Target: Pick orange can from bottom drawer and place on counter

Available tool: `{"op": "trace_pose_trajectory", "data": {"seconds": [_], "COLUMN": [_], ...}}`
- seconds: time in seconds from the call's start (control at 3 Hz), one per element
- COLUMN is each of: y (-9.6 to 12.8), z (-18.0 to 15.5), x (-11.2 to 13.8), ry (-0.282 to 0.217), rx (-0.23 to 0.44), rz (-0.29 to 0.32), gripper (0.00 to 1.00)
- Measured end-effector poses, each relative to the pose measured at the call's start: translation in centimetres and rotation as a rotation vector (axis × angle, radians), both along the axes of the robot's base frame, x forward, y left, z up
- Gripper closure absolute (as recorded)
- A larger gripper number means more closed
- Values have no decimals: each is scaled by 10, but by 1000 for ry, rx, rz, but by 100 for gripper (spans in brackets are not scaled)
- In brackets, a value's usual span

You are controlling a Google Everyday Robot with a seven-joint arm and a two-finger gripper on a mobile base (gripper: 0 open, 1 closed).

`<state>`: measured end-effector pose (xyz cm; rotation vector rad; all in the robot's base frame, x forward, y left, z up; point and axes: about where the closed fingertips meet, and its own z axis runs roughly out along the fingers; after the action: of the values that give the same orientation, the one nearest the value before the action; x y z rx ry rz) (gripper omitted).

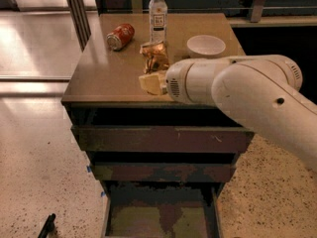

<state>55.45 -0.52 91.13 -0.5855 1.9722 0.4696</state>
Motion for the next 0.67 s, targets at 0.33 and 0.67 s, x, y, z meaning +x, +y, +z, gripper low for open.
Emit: {"op": "trace_pose_trajectory", "data": {"seconds": [0.33,0.67], "y": [15,34], "z": [7,-1], "x": [26,50], "ry": [-2,19], "rx": [-33,-75], "rz": [18,41], "gripper": [100,100]}}
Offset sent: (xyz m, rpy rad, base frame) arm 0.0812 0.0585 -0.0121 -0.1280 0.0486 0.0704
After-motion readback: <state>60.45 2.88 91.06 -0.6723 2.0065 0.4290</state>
